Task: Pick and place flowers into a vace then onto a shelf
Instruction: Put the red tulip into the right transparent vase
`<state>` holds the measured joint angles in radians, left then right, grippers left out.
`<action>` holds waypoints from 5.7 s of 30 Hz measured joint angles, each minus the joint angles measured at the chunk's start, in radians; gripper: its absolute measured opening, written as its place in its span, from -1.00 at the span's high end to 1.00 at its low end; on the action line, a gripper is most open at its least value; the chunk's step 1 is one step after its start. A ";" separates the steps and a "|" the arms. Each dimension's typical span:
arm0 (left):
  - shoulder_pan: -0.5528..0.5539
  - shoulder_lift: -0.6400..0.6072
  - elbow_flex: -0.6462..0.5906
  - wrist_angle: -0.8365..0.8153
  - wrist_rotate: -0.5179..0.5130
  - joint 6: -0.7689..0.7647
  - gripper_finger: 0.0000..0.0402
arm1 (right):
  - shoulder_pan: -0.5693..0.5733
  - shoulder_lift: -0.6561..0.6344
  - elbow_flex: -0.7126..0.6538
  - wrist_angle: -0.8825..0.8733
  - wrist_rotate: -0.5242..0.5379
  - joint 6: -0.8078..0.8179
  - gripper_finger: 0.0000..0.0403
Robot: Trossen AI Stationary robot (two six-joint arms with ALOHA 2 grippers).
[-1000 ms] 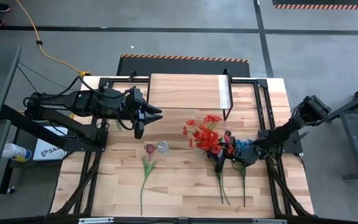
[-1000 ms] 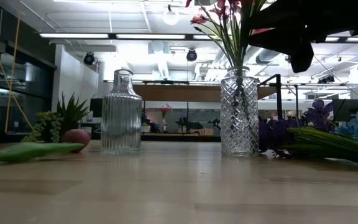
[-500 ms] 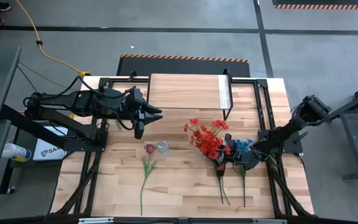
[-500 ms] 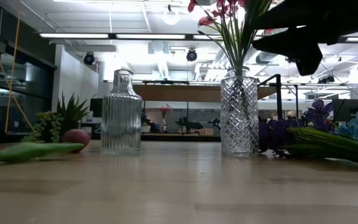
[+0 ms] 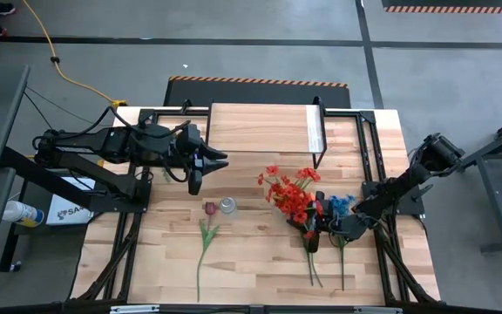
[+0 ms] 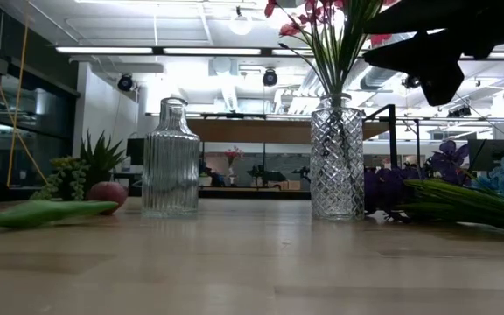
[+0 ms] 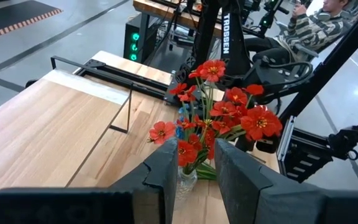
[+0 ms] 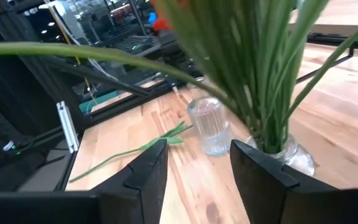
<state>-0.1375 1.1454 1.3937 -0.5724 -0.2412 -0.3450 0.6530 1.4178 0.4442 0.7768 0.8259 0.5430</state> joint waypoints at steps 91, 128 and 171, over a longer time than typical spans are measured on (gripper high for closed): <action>-0.472 0.751 -0.116 -0.339 0.312 -1.545 0.31 | 0.214 -0.004 0.000 0.463 -0.618 0.110 0.31; -0.475 0.753 -0.179 -0.209 0.304 -1.621 0.89 | 0.212 -0.005 0.000 0.479 -0.577 0.103 0.31; -0.603 0.748 0.627 -0.451 -0.510 -1.275 0.89 | 0.203 -0.007 0.088 0.671 -0.752 -0.029 0.31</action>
<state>-0.7403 1.8935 2.0208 -1.0236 -0.7511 -1.6199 0.8564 1.4105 0.5319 1.4483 0.0736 0.5141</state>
